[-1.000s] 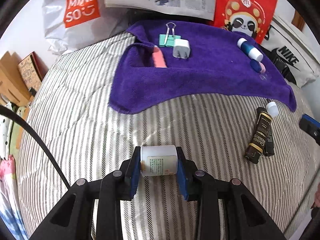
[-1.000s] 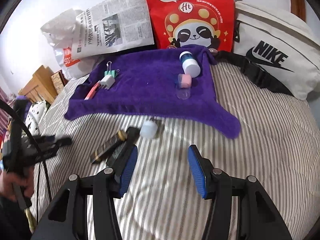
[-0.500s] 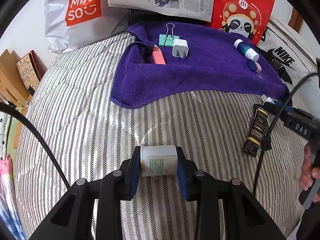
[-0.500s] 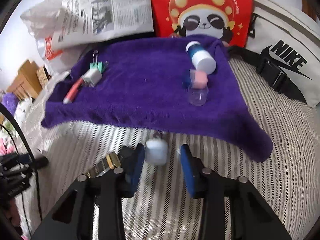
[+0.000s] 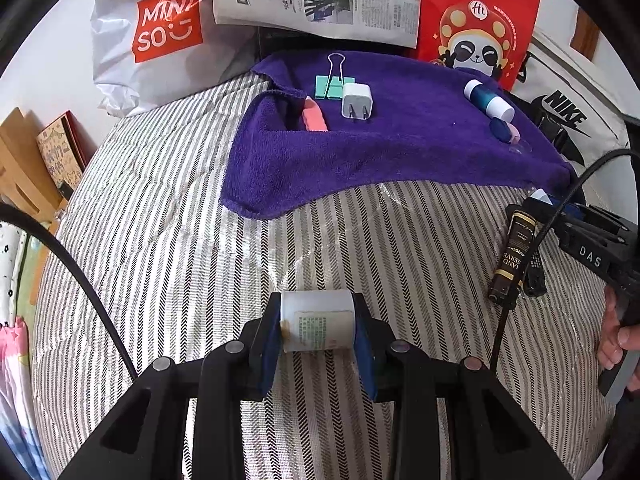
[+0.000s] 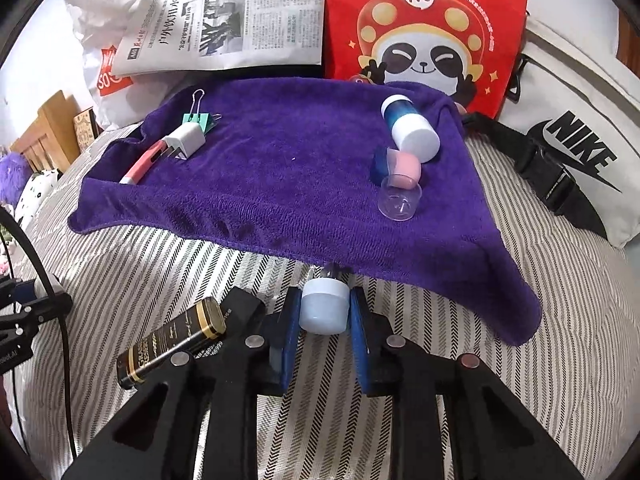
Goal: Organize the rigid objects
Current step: 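Grasp the small white bottle with the right gripper while the left holds the jar, then place the jar beside the pink stick with the left gripper while the right carries the bottle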
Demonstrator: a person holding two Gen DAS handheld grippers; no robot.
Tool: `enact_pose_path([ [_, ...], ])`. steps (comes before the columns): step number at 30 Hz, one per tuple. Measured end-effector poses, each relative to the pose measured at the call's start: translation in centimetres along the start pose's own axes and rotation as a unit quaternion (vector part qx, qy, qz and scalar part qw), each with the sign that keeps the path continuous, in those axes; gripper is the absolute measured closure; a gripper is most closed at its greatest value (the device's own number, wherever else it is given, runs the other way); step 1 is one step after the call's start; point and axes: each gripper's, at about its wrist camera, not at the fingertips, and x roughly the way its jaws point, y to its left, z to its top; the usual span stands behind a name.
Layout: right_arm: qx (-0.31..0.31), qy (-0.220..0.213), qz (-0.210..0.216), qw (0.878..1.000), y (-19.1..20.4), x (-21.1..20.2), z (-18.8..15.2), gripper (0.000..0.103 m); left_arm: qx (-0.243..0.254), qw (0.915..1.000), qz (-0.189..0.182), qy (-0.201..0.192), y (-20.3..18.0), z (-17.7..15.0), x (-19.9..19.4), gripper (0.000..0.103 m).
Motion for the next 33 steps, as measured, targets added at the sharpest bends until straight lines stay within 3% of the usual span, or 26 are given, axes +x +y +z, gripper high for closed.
enact_pose_path([
  [13, -0.019, -0.009, -0.027, 0.999, 0.9, 0.2, -0.3, 0.079, 0.000, 0.9978, -0.003, -0.066, 0.1, -1.3, -0.2, 0.072],
  [19, 0.002, -0.008, -0.002, 1.000, 0.1, 0.2, -0.2, 0.078, -0.003, 0.9978, -0.005, -0.066, 0.1, -1.3, -0.3, 0.072],
  [27, 0.001, -0.009, -0.005, 1.000, 0.2, 0.1, -0.3, 0.079, -0.014, 0.9990, 0.000, -0.044, 0.1, -0.7, -0.2, 0.073],
  [33, 0.003, 0.004, 0.018, 1.000, 0.3, -1.2, -0.7, 0.079, -0.039, 0.9982, -0.036, -0.027, 1.4, -0.2, -0.4, 0.073],
])
